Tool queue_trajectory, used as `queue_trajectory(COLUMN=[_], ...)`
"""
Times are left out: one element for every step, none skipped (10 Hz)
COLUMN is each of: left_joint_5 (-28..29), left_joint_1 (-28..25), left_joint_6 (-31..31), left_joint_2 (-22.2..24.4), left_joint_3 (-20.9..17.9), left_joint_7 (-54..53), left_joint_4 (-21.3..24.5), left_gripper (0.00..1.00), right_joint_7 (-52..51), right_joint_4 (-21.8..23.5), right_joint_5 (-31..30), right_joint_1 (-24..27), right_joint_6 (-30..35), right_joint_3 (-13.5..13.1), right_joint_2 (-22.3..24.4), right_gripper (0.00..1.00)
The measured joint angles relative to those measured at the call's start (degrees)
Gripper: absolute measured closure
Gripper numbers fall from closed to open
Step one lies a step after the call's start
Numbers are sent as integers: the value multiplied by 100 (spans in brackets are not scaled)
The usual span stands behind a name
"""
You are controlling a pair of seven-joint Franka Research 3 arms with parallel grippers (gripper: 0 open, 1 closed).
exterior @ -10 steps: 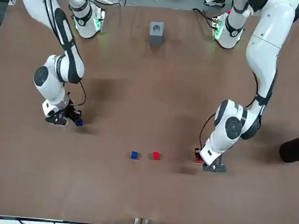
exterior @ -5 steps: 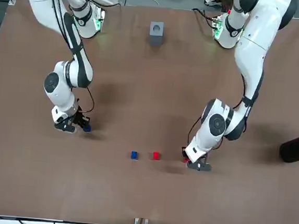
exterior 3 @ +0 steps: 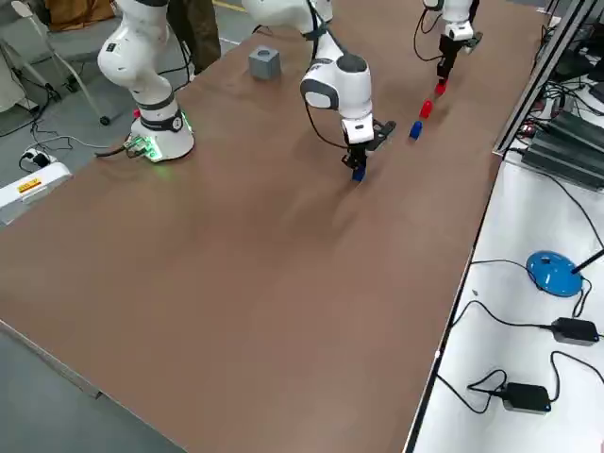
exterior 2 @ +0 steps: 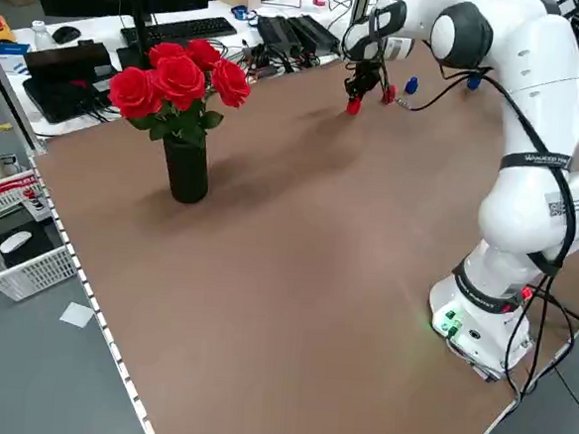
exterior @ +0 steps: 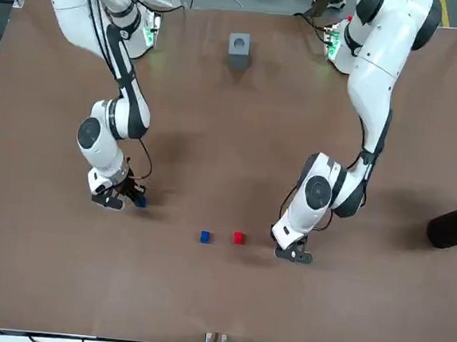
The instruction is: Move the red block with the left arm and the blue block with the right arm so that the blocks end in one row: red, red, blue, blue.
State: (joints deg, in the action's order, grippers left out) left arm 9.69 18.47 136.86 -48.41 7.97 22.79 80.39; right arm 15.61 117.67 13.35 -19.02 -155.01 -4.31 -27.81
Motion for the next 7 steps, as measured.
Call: queue_trajectory(left_joint_5=[0, 0, 0, 0, 0, 0, 0], left_joint_1=[89, 241, 387, 462, 495, 522, 543], left_joint_6=[-68, -86, -105, -158, -235, -285, -311], left_joint_2=[-108, -188, -259, -325, -383, -436, -462], left_joint_3=[-71, -222, -363, -420, -426, -427, -428], left_joint_7=[0, 0, 0, 1, 5, 87, 208], left_joint_4=[-200, -350, -485, -608, -725, -821, -867], left_gripper=[70, 70, 70, 70, 70, 70, 70], right_joint_7=[76, 154, 262, 386, 522, 632, 720], right_joint_4=[-113, -245, -384, -529, -693, -861, -1013], right_joint_5=[-2, -2, -3, -6, -7, -7, -7], right_joint_1=[-47, -89, -150, -212, -282, -350, -408], right_joint_6=[50, 109, 154, 233, 296, 370, 447], right_joint_3=[-14, -15, -17, -33, -32, -31, -30], right_joint_2=[-64, -135, -218, -294, -386, -479, -559], right_gripper=[70, 70, 70, 70, 70, 70, 70])
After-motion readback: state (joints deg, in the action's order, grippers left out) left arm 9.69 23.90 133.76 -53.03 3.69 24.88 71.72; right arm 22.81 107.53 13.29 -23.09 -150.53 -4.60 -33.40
